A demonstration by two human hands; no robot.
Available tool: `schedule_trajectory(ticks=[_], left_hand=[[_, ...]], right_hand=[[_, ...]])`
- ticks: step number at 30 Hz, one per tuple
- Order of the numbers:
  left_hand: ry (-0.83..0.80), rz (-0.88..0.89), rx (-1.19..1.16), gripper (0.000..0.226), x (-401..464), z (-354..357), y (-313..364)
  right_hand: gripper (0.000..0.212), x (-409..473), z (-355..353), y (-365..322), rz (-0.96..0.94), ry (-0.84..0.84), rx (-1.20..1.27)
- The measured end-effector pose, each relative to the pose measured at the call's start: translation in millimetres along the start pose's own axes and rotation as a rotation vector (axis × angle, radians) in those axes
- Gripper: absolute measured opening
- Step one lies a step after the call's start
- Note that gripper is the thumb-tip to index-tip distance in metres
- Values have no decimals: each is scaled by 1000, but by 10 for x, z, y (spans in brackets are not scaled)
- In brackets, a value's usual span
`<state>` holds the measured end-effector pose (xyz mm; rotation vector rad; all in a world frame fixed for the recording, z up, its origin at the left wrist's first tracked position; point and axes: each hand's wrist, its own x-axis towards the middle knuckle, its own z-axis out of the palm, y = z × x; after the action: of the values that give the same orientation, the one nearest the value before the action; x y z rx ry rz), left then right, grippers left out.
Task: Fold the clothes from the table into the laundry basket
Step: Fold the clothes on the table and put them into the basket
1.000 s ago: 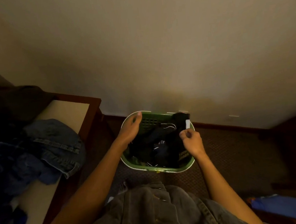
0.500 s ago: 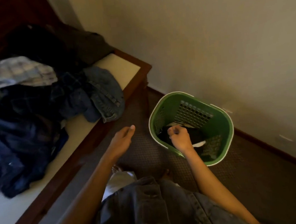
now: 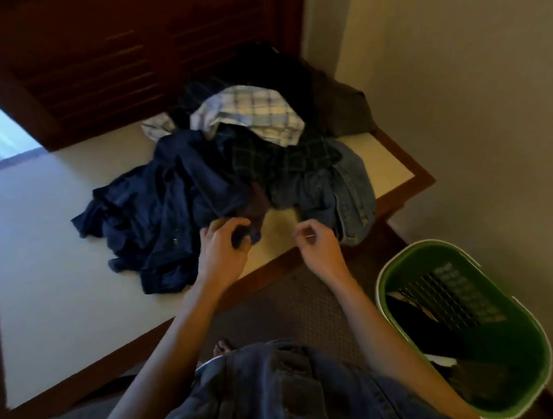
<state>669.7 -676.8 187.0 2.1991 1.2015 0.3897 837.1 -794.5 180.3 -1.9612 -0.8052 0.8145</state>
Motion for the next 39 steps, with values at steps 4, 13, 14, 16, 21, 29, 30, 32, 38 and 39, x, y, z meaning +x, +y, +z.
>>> schedule_trajectory(ticks=[4, 13, 14, 16, 21, 29, 30, 32, 38, 39], left_hand=[[45, -200, 265, 91, 387, -412, -709], [61, -270, 19, 49, 223, -724, -2052], [100, -324, -70, 42, 232, -793, -2082], [181, -379, -248, 32, 232, -953, -2091], [428, -396, -512, 27, 71, -1690, -2063], [451, -118, -656, 34, 209, -2305, -1639], [319, -121, -612, 36, 325, -2234, -1656], [-13, -240, -300, 53, 560, -1967, -1797], [-230, -362, 331, 75, 375, -1096, -2550], [-150, -337, 363, 69, 297, -1073, -2601]], right_hand=[[53, 240, 621, -509, -102, 102, -78], [99, 643, 1500, -1210, -247, 6, -523], [91, 685, 1579, -1225, -222, -38, -621], [60, 728, 1729, -1233, -179, -77, -845], [31, 552, 2264, -1440, -264, -111, -1008], [30, 71, 2701, -1954, -370, -873, -686], [31, 61, 2702, -1939, -334, -954, -611], [40, 120, 2680, -1836, -304, -973, -504], [83, 628, 2253, -1307, -432, -315, -749], [96, 701, 2171, -1149, -381, -343, -826]])
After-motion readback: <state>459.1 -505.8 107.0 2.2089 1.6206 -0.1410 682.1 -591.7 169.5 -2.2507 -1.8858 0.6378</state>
